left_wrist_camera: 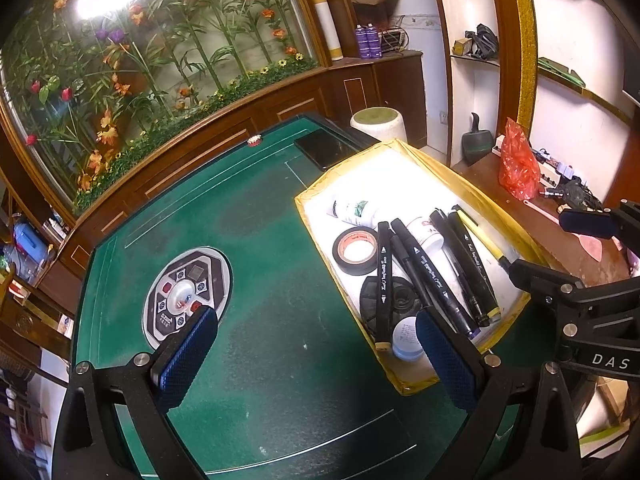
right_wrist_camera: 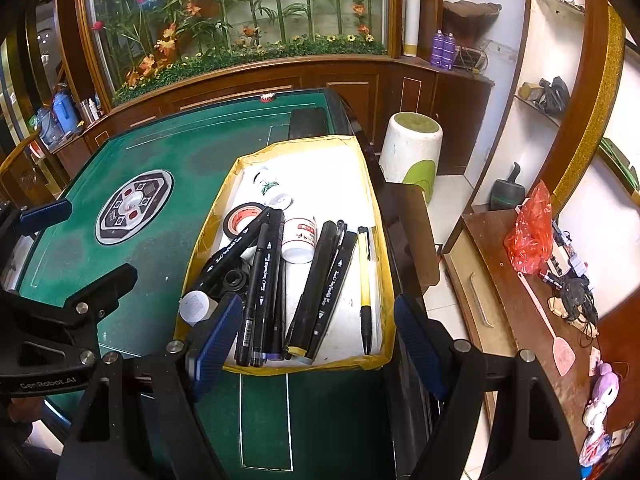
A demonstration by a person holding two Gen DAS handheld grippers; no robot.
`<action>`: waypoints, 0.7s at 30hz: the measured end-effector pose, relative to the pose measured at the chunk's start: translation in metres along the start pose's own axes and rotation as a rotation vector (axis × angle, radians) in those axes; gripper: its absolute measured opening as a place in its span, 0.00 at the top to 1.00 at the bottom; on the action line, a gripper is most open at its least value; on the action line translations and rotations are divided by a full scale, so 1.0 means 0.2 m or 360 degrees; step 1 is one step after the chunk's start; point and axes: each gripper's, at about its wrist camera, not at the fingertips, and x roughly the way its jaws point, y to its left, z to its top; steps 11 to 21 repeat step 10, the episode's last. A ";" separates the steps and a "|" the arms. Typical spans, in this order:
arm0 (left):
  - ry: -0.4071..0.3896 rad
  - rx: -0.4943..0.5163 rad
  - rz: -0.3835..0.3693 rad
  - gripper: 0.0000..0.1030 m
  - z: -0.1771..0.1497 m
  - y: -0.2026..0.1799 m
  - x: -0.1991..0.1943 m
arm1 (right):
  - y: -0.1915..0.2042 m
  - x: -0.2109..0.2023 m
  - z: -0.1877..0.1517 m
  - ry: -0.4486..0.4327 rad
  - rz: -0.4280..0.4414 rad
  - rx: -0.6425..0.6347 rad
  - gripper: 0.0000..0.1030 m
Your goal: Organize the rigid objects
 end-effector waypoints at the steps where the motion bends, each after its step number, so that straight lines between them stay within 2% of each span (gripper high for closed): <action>1: 0.0006 -0.0003 -0.0003 0.02 0.00 0.00 0.00 | 0.00 0.00 0.00 0.0002 0.0001 0.0001 0.25; 8: 0.0004 -0.0050 0.0005 0.02 0.00 0.04 0.01 | 0.00 0.00 0.00 0.0000 0.0001 0.0000 0.25; 21: 0.0012 -0.0044 0.0003 0.02 0.00 0.03 0.02 | 0.00 0.00 0.00 0.0001 -0.0001 -0.0001 0.25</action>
